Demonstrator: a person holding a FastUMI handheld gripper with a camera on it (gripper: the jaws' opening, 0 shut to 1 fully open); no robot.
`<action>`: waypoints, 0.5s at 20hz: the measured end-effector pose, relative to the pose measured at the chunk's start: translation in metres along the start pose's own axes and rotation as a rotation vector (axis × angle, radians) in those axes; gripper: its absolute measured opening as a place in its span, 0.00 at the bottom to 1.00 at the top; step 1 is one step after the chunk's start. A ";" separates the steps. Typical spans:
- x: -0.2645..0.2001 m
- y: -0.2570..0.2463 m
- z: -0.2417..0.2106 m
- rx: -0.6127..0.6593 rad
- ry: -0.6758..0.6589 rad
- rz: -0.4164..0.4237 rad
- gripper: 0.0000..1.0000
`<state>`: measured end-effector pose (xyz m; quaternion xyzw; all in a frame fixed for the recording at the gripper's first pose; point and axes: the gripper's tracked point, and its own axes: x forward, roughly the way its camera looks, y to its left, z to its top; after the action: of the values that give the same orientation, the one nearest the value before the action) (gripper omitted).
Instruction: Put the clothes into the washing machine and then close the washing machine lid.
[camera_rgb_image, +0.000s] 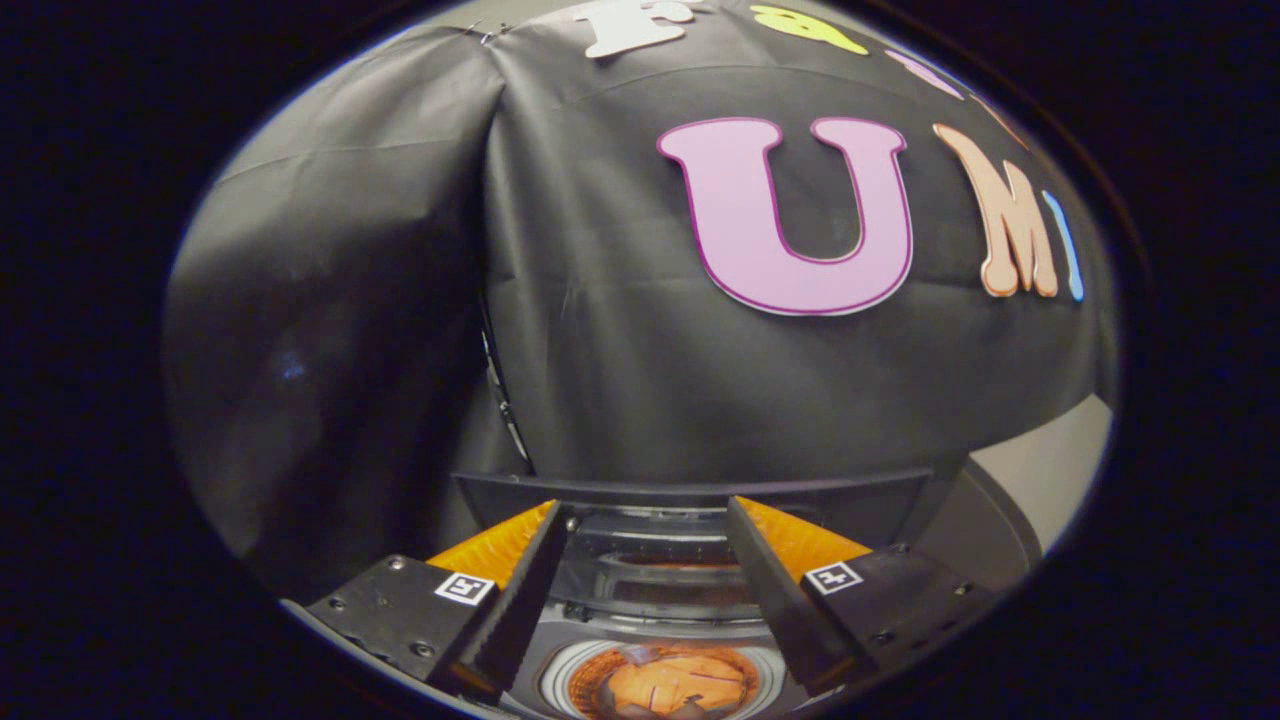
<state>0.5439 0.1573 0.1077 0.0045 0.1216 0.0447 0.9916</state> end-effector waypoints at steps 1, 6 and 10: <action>0.006 0.001 0.003 0.001 0.002 -0.004 0.97; 0.037 -0.005 0.015 -0.006 -0.005 -0.062 0.97; 0.057 -0.011 0.011 0.007 0.007 -0.100 0.97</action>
<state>0.6030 0.1514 0.1039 0.0017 0.1254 -0.0054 0.9921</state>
